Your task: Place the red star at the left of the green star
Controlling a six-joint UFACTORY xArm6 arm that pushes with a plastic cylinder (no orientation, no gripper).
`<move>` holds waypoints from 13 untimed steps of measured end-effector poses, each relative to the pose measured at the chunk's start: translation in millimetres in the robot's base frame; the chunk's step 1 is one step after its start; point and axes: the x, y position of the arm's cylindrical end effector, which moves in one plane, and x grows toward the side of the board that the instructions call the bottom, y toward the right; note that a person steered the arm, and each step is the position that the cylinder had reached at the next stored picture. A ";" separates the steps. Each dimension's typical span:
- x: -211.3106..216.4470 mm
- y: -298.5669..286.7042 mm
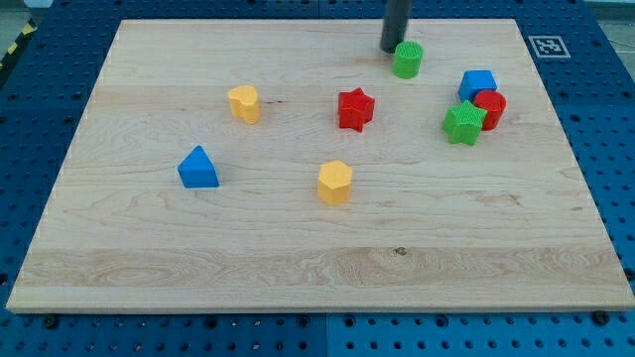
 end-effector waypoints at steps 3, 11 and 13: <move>22.6 52.7; 45.3 -7.6; 70.2 -41.8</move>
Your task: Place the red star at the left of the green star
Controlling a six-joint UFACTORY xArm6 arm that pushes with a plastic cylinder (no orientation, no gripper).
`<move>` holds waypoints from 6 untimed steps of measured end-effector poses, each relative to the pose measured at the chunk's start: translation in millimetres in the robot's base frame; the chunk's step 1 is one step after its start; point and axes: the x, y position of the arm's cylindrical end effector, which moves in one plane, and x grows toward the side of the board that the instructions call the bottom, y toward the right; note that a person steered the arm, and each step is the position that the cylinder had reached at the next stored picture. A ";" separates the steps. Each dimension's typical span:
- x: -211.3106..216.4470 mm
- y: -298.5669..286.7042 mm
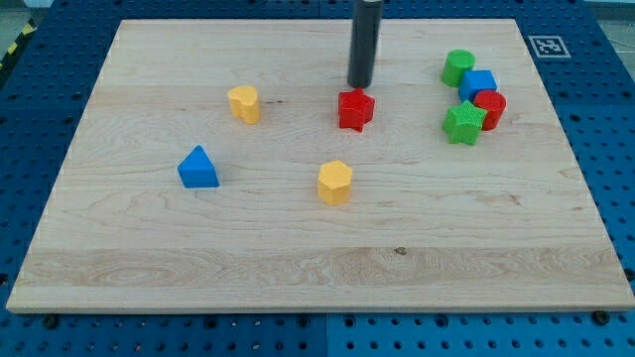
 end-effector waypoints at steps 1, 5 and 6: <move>46.6 -1.9; 96.4 -45.0; 66.9 -22.6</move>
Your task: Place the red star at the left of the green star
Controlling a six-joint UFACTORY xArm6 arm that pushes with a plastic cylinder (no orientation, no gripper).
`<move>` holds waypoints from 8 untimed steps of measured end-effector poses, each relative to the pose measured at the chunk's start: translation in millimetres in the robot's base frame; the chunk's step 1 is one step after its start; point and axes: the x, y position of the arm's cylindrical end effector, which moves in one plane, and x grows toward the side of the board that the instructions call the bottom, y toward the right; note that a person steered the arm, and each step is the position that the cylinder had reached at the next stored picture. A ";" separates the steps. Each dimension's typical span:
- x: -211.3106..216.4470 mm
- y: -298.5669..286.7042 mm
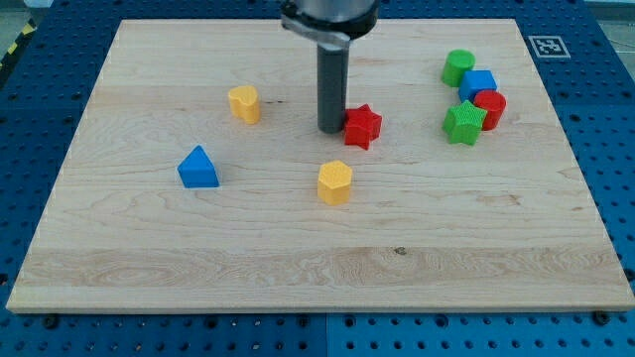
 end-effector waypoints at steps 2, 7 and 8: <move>6.9 -0.2; 5.4 27.0; 5.8 52.9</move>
